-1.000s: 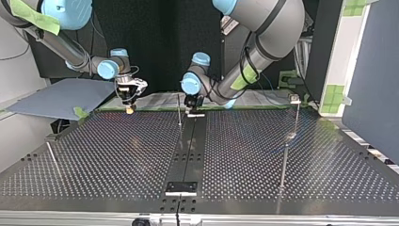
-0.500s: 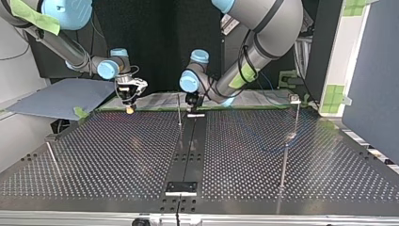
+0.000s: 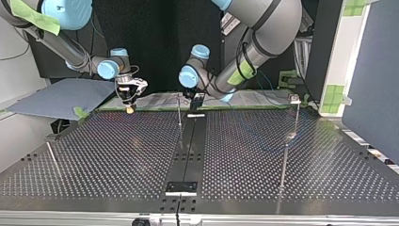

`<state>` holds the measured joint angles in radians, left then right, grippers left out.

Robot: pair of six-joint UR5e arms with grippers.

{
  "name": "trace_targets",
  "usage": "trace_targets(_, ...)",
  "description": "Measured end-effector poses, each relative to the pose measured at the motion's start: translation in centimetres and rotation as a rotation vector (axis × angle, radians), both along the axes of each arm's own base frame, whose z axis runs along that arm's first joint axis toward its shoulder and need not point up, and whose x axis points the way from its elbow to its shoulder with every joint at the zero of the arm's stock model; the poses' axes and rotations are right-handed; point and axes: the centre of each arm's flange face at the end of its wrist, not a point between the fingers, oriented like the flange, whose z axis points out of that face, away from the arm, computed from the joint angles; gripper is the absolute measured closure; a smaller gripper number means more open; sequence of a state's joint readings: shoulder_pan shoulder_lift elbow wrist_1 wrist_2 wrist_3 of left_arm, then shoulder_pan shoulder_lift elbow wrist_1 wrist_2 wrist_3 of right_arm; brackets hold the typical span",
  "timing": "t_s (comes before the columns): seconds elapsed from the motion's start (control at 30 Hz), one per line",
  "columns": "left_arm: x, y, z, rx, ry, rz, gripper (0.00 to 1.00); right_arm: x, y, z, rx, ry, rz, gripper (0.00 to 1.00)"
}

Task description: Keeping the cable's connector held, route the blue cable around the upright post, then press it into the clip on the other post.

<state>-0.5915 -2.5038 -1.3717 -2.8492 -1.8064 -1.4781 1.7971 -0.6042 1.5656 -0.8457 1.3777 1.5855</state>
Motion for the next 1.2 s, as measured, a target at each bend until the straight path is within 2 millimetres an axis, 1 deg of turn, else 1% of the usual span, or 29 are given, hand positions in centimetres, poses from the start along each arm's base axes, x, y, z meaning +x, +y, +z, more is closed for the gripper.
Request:
trace_targets(0.33, -2.0, -0.1, 0.6, -0.021, -0.017, -0.023, 0.0, 0.0, 0.0, 0.0, 0.0, 0.001, 0.0, 1.0)
trace_targets(0.47, -3.2, -0.3, 0.2, -0.023, -0.016, -0.039, 0.0, 0.0, 0.0, 0.0, 0.0, 0.001, 0.0, 1.0)
trace_targets(0.63, -4.2, -0.9, 0.0, -0.023, -0.015, -0.054, 0.0, 0.0, 0.0, 0.0, 0.002, 0.0, 0.0, 1.0)
trace_targets(0.83, -4.5, -1.3, 0.0, -0.03, -0.019, -0.058, 0.0, 0.0, 0.0, 0.0, 0.002, 0.0, 0.0, 1.0)
trace_targets(1.2, -4.2, -1.5, 0.2, -0.066, -0.043, -0.039, 0.0, 0.0, 0.0, 0.0, 0.003, 0.0, 0.0, 1.0)
